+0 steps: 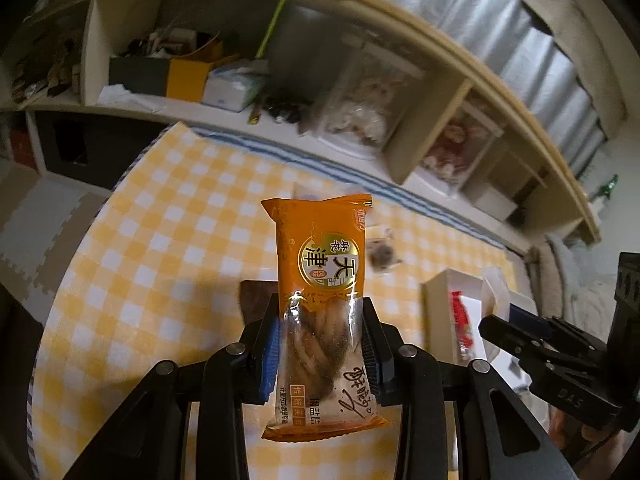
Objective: Organize snacks
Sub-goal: 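Carry the orange pack and clear cookie into the white tray and release them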
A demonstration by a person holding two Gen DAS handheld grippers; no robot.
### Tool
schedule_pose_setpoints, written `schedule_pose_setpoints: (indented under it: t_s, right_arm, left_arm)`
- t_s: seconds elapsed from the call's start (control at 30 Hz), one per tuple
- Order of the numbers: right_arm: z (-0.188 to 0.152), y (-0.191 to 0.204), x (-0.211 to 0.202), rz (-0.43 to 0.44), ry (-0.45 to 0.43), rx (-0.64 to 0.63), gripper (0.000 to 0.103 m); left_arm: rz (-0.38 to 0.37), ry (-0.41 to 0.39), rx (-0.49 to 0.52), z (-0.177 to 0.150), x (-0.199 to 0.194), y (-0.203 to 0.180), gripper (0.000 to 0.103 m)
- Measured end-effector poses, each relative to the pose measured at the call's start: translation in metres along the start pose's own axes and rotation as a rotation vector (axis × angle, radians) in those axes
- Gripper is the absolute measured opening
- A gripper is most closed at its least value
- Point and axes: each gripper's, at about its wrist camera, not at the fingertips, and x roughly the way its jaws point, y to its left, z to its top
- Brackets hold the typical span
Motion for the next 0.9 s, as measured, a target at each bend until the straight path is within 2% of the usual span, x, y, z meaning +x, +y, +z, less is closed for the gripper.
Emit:
schedule_pose_setpoints:
  t_s: [0.2,0.43,0.63,0.9]
  right_arm:
    - [-0.013,-0.011,-0.032,-0.018,-0.037,0.036,0.045]
    - [-0.031,-0.034,-0.062,-0.056,-0.073,0.083,0.045]
    - [-0.045,-0.066,-0.079,-0.075,-0.103,0.151,0.045]
    - [-0.055,-0.105,-0.091,-0.109,-0.117,0.214,0.045]
  left_arm:
    - [-0.058,-0.020,0.028,-0.008,-0.028,-0.013,0.035]
    - [-0.116,-0.036,0.086,-0.017,-0.040,-0.039,0.035]
    - [-0.155,-0.021,0.125,-0.024,-0.035,-0.065,0.035]
    - [-0.204,0.035,0.168,-0.020,0.004,-0.114,0.035]
